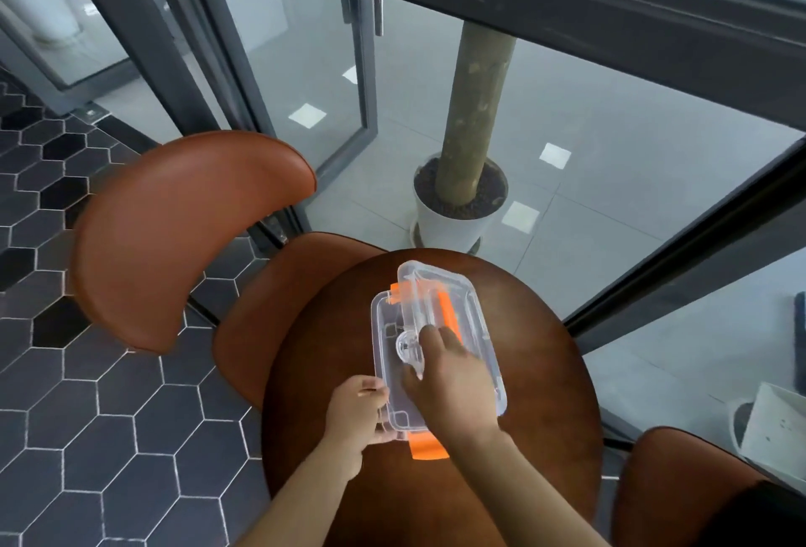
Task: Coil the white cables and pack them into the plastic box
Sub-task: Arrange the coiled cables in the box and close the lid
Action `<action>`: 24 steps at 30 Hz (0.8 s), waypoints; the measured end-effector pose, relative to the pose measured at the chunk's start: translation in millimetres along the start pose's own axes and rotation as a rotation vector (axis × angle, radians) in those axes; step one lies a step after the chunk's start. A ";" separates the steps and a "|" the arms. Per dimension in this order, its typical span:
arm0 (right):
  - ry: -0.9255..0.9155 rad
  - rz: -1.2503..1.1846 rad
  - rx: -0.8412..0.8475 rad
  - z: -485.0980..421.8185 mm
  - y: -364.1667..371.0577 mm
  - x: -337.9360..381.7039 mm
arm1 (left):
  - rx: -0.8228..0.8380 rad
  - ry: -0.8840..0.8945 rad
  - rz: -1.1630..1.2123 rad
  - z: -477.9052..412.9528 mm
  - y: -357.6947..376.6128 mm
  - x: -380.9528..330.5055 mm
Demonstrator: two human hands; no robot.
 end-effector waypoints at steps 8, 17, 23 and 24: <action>0.109 -0.010 0.234 8.3 68.5 13.6 | 0.137 -0.061 0.143 10.7 0.6 3.5; 0.149 -0.247 0.205 16.7 59.7 -22.1 | 0.184 0.017 0.054 11.1 0.1 -8.9; 0.435 -0.033 0.043 11.2 35.3 -134.2 | 0.028 0.230 -0.235 3.4 3.8 -38.0; 0.462 -0.061 0.103 10.2 46.7 -142.0 | 0.002 0.236 -0.271 0.6 3.8 -39.4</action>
Point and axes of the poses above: each hand's wrist, its own z-axis away from the middle knuckle, its own y-axis out of the palm, x = y × z, the point moved 10 cm from there along -z, towards the middle knuckle, and after that the axes turned 3 degrees about -y, right-handed, at the moved point
